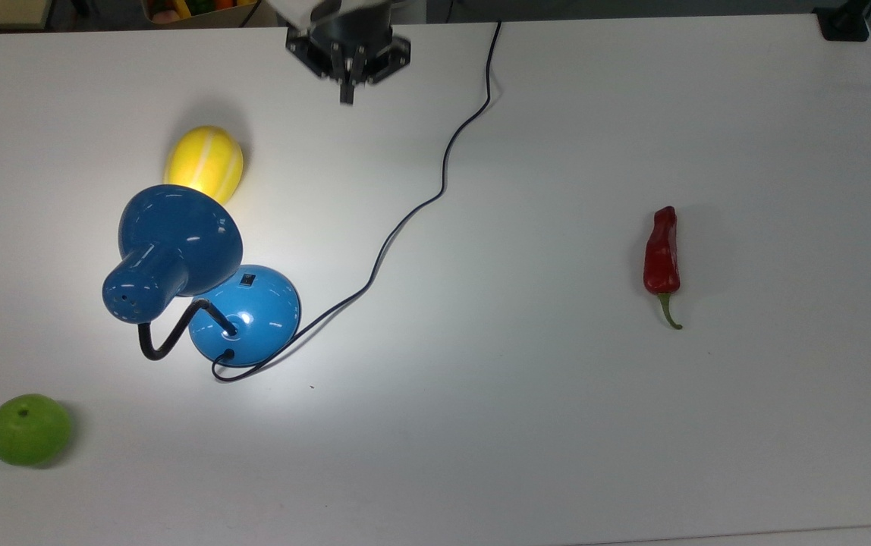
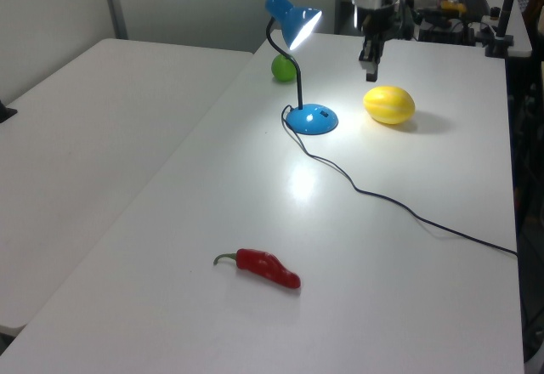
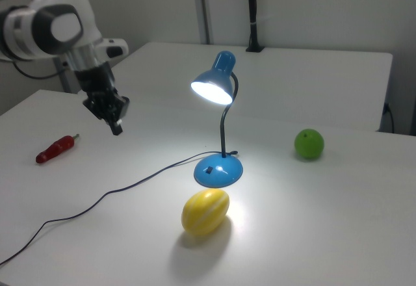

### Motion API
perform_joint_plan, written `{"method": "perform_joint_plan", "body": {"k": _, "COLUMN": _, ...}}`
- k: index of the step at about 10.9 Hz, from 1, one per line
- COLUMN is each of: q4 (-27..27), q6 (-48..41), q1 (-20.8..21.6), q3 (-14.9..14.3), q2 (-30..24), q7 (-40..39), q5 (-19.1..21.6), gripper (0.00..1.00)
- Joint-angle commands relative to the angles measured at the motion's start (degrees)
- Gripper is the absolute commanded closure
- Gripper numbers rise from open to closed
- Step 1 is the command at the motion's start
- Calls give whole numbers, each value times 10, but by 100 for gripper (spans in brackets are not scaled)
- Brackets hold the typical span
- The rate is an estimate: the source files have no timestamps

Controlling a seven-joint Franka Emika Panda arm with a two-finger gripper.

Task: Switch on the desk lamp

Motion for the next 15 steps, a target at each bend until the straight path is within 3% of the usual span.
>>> {"method": "perform_joint_plan", "body": {"k": 1, "q4": -17, "q6": -67, "q1": -1, "q3": -5, "q2": -81, "q7": -17, "q5": 21, "gripper": 100}}
{"method": "perform_joint_plan", "body": {"k": 4, "q4": -7, "q6": -85, "q1": -12, "q3": -13, "q2": -104, "q7": -34, "q5": 36, "gripper": 98}}
{"method": "perform_joint_plan", "body": {"k": 5, "q4": -2, "q6": -84, "q1": -22, "q3": -13, "q2": -99, "q7": -34, "q5": 42, "gripper": 90}}
{"method": "perform_joint_plan", "body": {"k": 6, "q4": 1, "q6": -84, "q1": -26, "q3": -13, "q2": -93, "q7": -35, "q5": 44, "gripper": 74}}
{"method": "perform_joint_plan", "body": {"k": 7, "q4": 3, "q6": -86, "q1": -27, "q3": -13, "q2": -93, "q7": -40, "q5": 44, "gripper": 67}}
{"method": "perform_joint_plan", "body": {"k": 8, "q4": 3, "q6": -89, "q1": -30, "q3": -13, "q2": -92, "q7": -41, "q5": 44, "gripper": 33}}
{"method": "perform_joint_plan", "body": {"k": 9, "q4": 3, "q6": -95, "q1": -30, "q3": -12, "q2": -89, "q7": -42, "q5": 43, "gripper": 7}}
{"method": "perform_joint_plan", "body": {"k": 10, "q4": 4, "q6": -96, "q1": -32, "q3": -13, "q2": -90, "q7": -42, "q5": 43, "gripper": 1}}
{"method": "perform_joint_plan", "body": {"k": 12, "q4": 12, "q6": -96, "q1": -36, "q3": -12, "q2": -88, "q7": -41, "q5": 43, "gripper": 0}}
{"method": "perform_joint_plan", "body": {"k": 15, "q4": 84, "q6": -131, "q1": -36, "q3": -12, "q2": -33, "q7": -35, "q5": 44, "gripper": 0}}
